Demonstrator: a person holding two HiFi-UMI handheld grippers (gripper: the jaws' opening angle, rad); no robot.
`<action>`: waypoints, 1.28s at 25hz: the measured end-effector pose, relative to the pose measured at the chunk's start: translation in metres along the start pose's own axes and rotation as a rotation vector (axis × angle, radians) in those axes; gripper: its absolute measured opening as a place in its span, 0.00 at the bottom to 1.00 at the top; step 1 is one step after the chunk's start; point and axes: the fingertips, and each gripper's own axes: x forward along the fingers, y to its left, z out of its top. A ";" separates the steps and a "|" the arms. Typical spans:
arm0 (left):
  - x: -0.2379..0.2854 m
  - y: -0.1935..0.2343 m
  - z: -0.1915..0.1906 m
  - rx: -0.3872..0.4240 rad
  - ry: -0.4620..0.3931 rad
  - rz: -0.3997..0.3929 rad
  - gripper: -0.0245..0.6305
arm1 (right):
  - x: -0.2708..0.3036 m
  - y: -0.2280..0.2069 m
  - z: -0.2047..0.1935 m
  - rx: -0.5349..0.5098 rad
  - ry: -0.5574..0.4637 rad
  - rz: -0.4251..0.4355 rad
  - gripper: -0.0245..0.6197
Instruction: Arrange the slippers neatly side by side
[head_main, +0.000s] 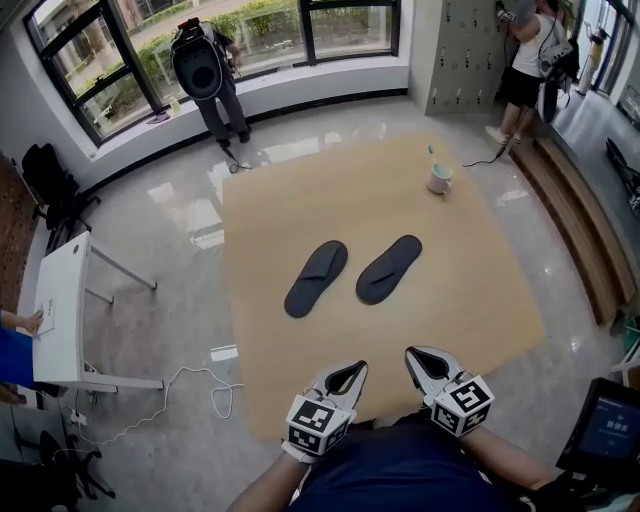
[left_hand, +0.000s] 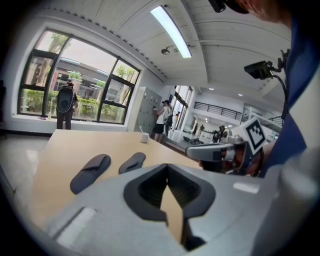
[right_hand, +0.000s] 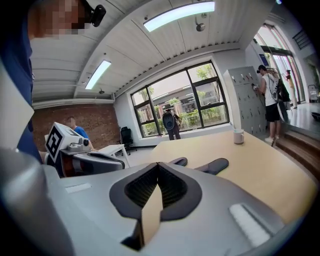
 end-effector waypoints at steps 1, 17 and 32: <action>0.001 0.009 -0.002 0.032 0.006 -0.003 0.04 | 0.006 -0.004 0.001 -0.023 0.011 0.007 0.05; 0.029 0.163 -0.013 0.414 0.284 0.125 0.30 | 0.123 -0.125 -0.019 -0.751 0.392 0.226 0.29; 0.098 0.274 -0.065 0.650 0.689 0.025 0.41 | 0.207 -0.192 -0.064 -1.021 0.711 0.468 0.38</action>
